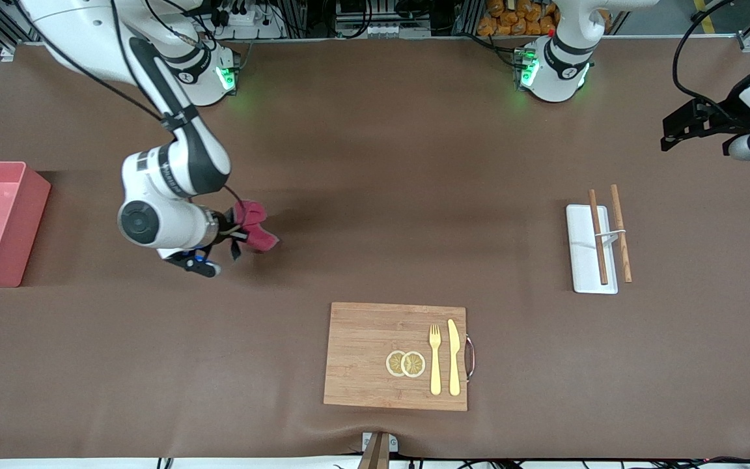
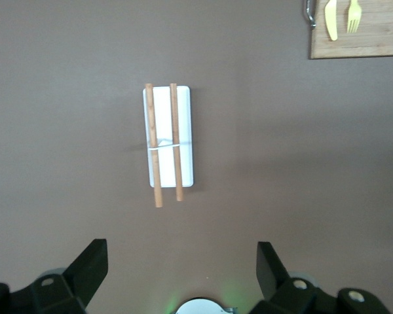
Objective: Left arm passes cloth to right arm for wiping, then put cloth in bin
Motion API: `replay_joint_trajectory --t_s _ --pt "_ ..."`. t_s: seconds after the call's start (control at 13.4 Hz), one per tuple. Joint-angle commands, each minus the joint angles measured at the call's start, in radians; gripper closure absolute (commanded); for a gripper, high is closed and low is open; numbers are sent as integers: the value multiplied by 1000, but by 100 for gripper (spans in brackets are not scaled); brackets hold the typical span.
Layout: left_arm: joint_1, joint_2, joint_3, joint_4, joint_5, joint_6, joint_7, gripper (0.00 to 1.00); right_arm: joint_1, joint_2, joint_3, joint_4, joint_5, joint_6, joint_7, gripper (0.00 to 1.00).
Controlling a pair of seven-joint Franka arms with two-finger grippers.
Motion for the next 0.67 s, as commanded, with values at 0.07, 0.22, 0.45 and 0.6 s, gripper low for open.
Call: replay_joint_trajectory --t_s 0.07,0.22,0.45,0.6 --pt "-11 29 -48 18 14 24 -20 0 -37 -25 6 15 6 -15 -5 100" --pt "-5 18 -46 26 2 30 -19 0 -61 -42 -21 47 -8 -73 -127 100" --pt "-1 26 -43 26 0 51 -20 0 -70 -74 -130 66 -13 -139 -362 100" --pt "-1 26 -43 24 2 50 -20 0 -67 -91 -208 90 -56 -194 -509 100"
